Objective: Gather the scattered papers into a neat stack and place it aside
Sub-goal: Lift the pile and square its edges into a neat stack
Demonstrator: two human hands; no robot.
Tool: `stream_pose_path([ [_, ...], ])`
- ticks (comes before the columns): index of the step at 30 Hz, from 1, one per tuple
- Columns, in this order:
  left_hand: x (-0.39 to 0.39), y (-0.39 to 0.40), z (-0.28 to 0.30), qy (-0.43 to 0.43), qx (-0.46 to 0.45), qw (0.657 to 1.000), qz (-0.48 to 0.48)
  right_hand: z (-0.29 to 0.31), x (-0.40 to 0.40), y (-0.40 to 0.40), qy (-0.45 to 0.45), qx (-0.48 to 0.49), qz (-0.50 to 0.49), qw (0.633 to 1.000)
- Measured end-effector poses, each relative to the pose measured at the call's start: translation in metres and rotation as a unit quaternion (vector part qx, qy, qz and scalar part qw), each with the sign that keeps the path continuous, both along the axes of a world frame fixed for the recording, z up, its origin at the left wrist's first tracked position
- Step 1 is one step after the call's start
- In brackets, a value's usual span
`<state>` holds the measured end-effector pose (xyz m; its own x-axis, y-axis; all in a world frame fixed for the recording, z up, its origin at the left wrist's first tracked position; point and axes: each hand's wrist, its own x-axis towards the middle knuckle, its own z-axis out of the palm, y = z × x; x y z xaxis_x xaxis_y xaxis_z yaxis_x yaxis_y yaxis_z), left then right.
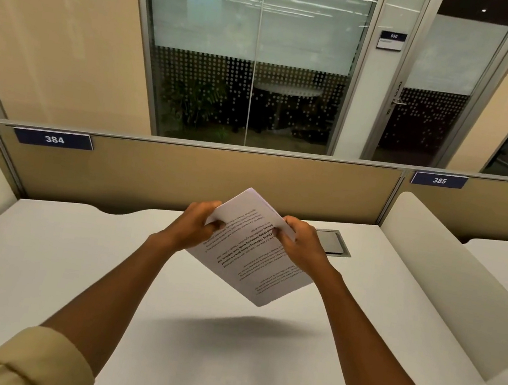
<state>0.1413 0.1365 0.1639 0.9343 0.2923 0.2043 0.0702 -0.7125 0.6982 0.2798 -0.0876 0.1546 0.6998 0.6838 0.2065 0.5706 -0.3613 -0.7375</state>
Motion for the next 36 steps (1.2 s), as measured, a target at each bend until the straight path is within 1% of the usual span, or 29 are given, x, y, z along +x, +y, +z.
stream_pose_path([
  [3,0.000,-0.001,0.001,-0.007,-0.034,0.998,0.051,-0.004,0.001,-0.002,0.009,0.009,-0.010,1.000],
  [7,-0.008,0.008,-0.009,-0.001,-0.079,0.990,0.121,-0.008,0.002,-0.010,0.058,0.034,-0.026,0.997],
  [9,-0.017,0.013,-0.017,-0.004,-0.139,0.980,0.142,-0.012,0.004,-0.015,0.083,0.051,-0.040,0.994],
  [13,-0.034,0.006,-0.037,-0.039,-0.310,0.940,0.136,-0.025,0.004,-0.021,0.129,0.091,-0.068,0.985],
  [15,-0.039,-0.002,-0.052,-0.033,-0.357,0.926,0.116,-0.033,0.001,-0.021,0.156,0.125,-0.077,0.977],
  [17,-0.040,-0.013,-0.066,-0.018,-0.380,0.921,0.083,-0.041,-0.003,-0.022,0.180,0.156,-0.080,0.968],
  [19,-0.036,-0.026,-0.078,-0.017,-0.389,0.918,0.071,-0.050,-0.007,-0.021,0.197,0.167,-0.084,0.962],
  [21,-0.032,-0.039,-0.086,-0.039,-0.389,0.918,0.066,-0.058,-0.013,-0.020,0.216,0.171,-0.084,0.958],
  [25,-0.028,-0.059,-0.097,-0.078,-0.388,0.913,0.099,-0.072,-0.024,-0.014,0.242,0.182,-0.110,0.947],
  [30,-0.027,-0.071,-0.112,-0.102,-0.347,0.918,0.163,-0.089,-0.035,-0.006,0.260,0.186,-0.131,0.938],
  [36,-0.029,-0.074,-0.119,-0.125,-0.280,0.931,0.200,-0.101,-0.045,-0.003,0.273,0.196,-0.129,0.933],
])
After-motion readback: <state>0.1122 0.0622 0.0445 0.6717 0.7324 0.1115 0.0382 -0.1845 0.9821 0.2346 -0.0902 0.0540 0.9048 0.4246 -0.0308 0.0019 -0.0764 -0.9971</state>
